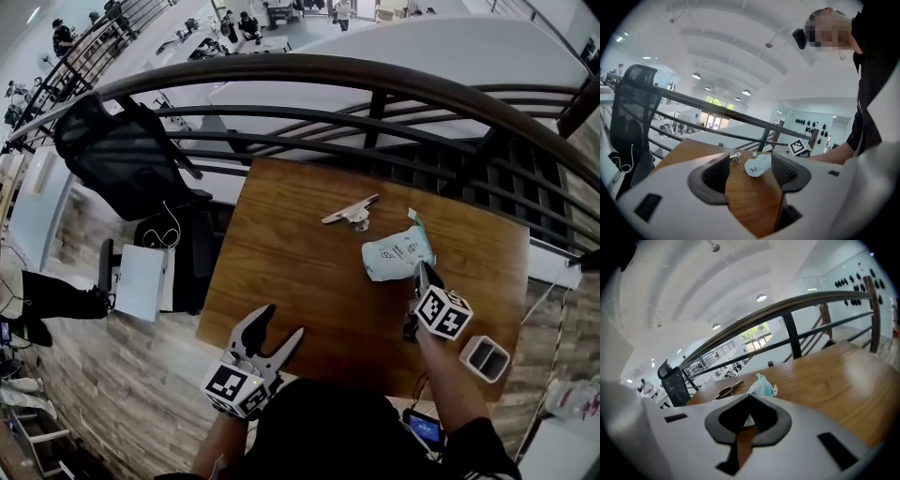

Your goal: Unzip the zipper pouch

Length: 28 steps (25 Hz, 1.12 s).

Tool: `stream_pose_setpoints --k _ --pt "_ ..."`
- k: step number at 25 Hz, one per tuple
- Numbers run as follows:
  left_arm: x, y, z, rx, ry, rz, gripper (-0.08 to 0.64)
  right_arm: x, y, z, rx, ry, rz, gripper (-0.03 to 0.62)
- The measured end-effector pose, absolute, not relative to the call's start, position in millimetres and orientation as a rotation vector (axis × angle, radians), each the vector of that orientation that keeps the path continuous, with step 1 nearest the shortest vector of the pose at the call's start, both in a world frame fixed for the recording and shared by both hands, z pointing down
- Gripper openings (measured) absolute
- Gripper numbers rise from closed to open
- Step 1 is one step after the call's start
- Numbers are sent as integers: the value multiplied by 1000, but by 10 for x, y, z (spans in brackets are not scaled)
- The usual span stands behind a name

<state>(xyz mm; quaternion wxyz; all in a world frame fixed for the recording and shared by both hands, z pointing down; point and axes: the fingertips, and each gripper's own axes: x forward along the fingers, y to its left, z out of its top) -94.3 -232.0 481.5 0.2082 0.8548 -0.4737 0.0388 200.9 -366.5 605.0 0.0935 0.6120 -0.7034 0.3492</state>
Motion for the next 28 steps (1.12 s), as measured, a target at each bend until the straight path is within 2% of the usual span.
stream_pose_setpoints --k 12,21,28 --pt "-593 -2387 4783 2447 -1192 59 282 1528 -3333 5326 1411 -2326 290 0" --pt "-316 -2439 4930 2489 -1021 118 282 1245 -2780 5273 1140 -2452 119 0" --pt "-11 -2560 4870 2635 -715 216 282 948 -2345 4923 823 -2486 -219 0"
